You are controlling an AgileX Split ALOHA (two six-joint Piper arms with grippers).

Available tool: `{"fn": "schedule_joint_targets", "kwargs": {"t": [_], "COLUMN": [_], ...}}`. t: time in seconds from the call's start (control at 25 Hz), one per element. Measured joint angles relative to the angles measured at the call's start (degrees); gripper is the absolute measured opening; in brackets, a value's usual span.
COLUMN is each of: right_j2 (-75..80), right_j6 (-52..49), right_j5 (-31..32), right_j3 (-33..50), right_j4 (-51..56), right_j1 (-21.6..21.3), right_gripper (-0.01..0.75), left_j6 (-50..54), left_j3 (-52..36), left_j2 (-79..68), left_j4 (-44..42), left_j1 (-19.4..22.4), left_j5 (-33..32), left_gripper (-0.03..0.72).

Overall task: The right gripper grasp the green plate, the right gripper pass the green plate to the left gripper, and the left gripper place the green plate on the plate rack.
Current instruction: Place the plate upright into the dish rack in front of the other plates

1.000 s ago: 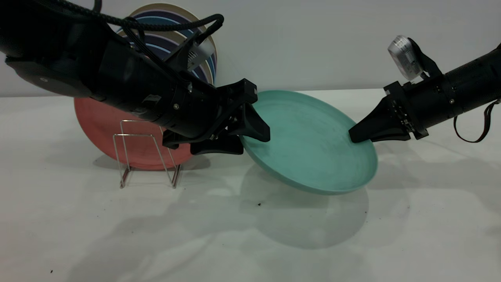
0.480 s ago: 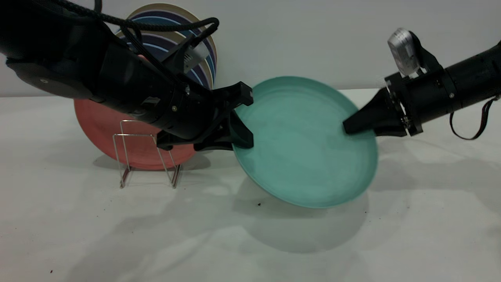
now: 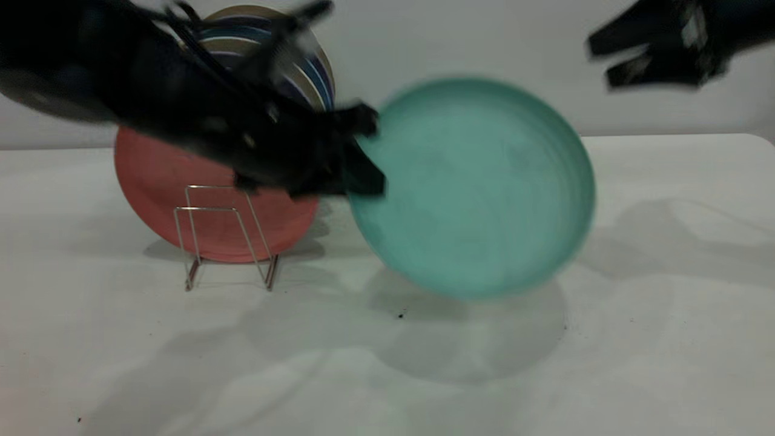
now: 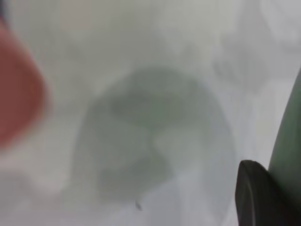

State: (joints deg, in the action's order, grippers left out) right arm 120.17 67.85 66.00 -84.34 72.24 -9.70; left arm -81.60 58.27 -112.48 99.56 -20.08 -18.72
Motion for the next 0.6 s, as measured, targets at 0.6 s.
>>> {"fn": "schedule_joint_targets", "kwargs": {"t": [0.6], "right_j2": [-37.61], "right_j6": [-22.35], "right_j5": [3.29], "right_j3": [3.1], "right_j4": [-22.02], "right_j1": [1.23], "right_gripper": [0.432], "left_j6": [-21.35], "left_j3": [-0.05], "left_j2": [25.75], "left_j4": [-30.57], "left_j1": [21.35], "left_j5": [-5.22], "left_gripper": [0.045]}}
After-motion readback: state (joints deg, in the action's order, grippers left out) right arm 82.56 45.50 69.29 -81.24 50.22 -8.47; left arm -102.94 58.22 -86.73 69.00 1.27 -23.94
